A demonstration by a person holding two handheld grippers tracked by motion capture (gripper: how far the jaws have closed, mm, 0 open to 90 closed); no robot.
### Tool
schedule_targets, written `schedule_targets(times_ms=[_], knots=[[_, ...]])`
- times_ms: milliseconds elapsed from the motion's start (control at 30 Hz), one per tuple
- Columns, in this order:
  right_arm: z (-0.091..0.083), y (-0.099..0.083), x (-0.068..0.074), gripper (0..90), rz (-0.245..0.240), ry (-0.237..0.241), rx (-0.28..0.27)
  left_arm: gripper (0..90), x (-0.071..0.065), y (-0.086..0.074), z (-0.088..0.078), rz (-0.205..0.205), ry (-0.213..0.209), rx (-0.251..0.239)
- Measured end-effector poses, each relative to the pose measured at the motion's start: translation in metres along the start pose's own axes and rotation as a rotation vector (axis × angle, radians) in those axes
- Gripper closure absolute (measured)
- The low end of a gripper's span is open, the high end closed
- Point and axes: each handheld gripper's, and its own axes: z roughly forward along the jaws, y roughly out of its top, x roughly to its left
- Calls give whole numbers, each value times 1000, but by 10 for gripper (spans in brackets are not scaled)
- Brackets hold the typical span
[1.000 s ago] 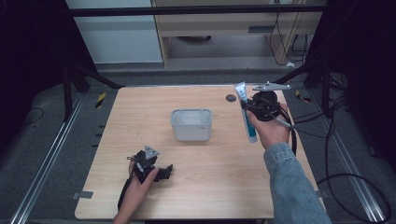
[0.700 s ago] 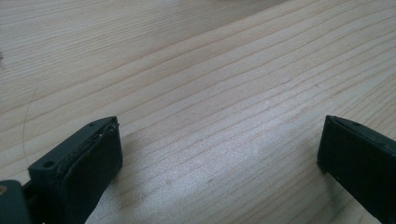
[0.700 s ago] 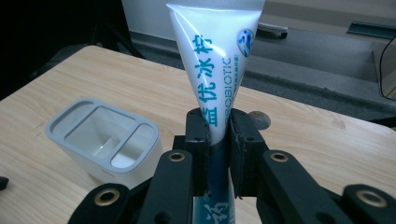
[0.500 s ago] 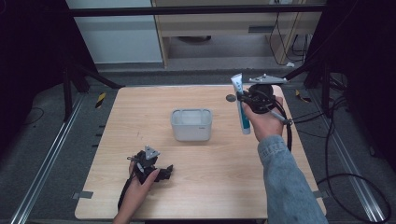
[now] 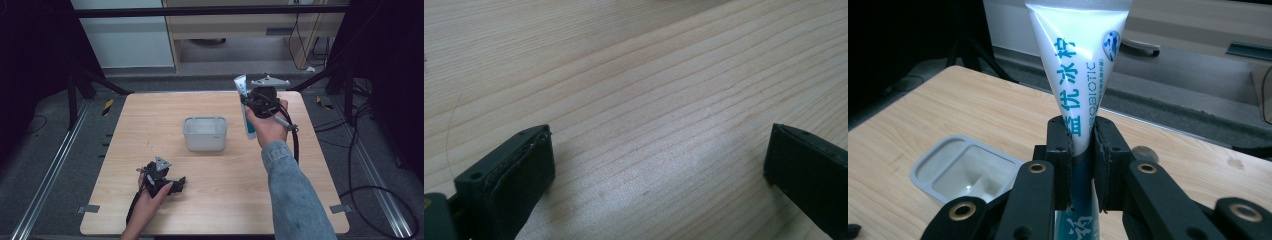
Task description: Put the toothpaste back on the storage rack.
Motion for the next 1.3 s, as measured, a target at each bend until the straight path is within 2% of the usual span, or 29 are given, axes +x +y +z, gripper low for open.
schedule_targets(times_ms=[333,700,833,1033,1133,1300], knots=[[16,18,25,792,-21,25,-24,0,-1,0,-1,-1,-1,0],[25,31,34,793,-17,40,-55,0,-1,0,0,-2,1,-1],[29,31,41,792,-21,44,-53,0,-1,0,0,-1,1,0],[32,31,51,792,-19,53,-91,0,-1,0,0,-1,1,1],[32,30,56,792,-30,51,-102,0,-2,0,0,-2,2,1],[36,30,59,791,-19,55,-112,0,-2,0,0,-3,3,1]])
